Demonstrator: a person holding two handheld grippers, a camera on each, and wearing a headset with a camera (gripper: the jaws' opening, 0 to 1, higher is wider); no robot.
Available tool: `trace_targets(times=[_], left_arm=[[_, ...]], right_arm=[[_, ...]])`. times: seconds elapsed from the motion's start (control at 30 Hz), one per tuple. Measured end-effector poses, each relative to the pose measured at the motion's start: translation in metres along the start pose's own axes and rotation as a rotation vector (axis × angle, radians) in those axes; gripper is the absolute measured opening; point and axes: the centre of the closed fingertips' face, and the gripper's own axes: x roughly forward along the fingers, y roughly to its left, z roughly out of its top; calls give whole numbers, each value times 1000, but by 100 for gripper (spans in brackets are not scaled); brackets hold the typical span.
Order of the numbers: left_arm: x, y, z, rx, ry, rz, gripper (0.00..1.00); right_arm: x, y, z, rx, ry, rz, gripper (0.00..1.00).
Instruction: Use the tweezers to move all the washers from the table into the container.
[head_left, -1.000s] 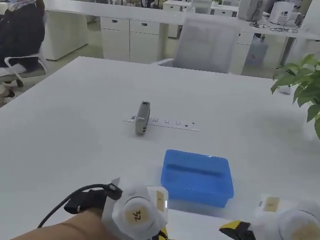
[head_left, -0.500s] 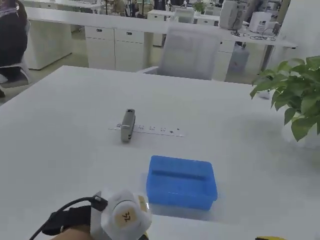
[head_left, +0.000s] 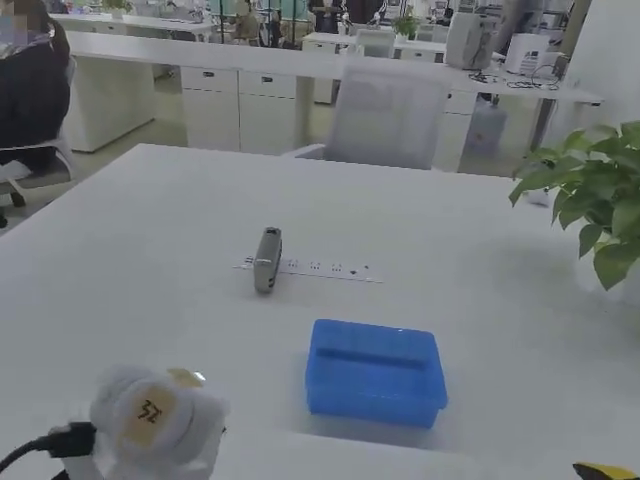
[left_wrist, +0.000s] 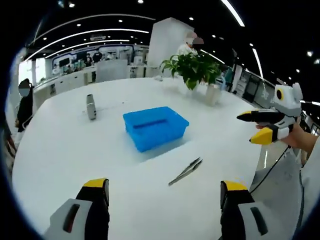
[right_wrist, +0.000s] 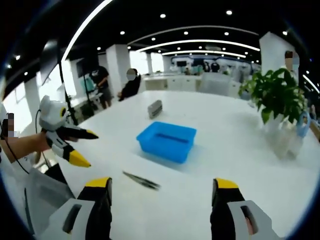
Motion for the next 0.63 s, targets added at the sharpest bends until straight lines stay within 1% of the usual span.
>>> trace_targets(times=[0.03,0.07,0.1,0.17,0.27,0.37,0.47,0.63], left_arm=[[-2,1,2,-5,-10,4,98],[-8,2,4,-11,-25,21,99],[-14,4,5,-10,-27,39,99],[-21,6,7,-16,-43,61,99],[-23,9,7,-20,-45,79,99],[-21,10,5,-12,-36,93,99],[-21,10,5,-20,-39,93,99],[-21,9,9,-17,-61,100,99]], right_arm=[[0,0,0,1,0,1,83],[0,0,-2,8,4,3,85],[1,-1,-3,11,5,-2,87],[1,-3,-3,19,-2,-12,92],[1,-5,-5,38,-4,-20,98],[0,-5,-6,35,0,-22,99],[-1,-5,-6,24,4,-23,99],[-3,-6,-3,33,-8,-26,99]])
